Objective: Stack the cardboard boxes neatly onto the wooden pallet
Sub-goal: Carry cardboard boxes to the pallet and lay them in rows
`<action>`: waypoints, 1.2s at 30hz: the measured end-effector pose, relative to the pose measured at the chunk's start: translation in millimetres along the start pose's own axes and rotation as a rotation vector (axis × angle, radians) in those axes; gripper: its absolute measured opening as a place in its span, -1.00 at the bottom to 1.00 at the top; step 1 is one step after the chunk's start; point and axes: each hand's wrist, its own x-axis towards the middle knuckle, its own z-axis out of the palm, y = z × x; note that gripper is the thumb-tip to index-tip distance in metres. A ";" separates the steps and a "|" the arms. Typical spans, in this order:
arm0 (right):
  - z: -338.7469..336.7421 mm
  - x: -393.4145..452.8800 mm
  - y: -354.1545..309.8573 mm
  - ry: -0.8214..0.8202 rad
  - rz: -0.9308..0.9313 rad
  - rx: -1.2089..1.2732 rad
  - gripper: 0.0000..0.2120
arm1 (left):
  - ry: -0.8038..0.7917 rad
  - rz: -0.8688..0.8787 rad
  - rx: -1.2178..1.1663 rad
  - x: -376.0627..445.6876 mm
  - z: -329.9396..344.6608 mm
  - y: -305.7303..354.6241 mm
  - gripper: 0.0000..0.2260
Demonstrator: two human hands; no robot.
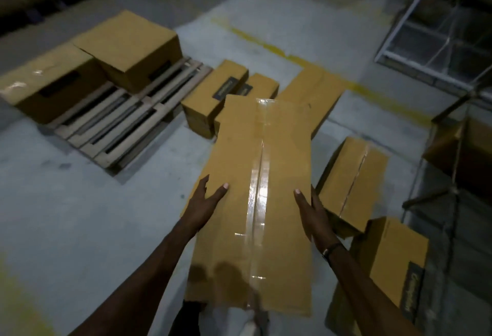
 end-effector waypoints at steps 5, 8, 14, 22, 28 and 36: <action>40.4 -69.5 -116.2 -0.073 -0.126 -0.047 -0.24 | 0.104 0.084 -0.109 -105.6 -83.7 79.9 -0.37; 76.2 -111.7 -171.9 -0.185 -0.211 -0.029 -0.32 | 0.192 0.112 -0.178 -162.1 -131.2 102.5 -0.39; 164.0 -168.4 -229.1 -0.342 -0.224 -0.055 -0.36 | 0.362 0.116 -0.291 -245.8 -219.7 102.1 -0.36; 348.2 -204.6 -258.8 -0.553 -0.285 -0.133 -0.36 | 0.577 0.141 -0.382 -296.2 -375.4 57.6 -0.37; 497.9 -237.6 -268.7 -0.737 -0.349 -0.197 -0.35 | 0.729 0.149 -0.468 -331.4 -493.7 21.6 -0.49; 657.7 -259.5 -278.6 -0.812 -0.328 -0.236 -0.40 | 0.846 0.109 -0.520 -331.9 -624.2 -16.3 -0.53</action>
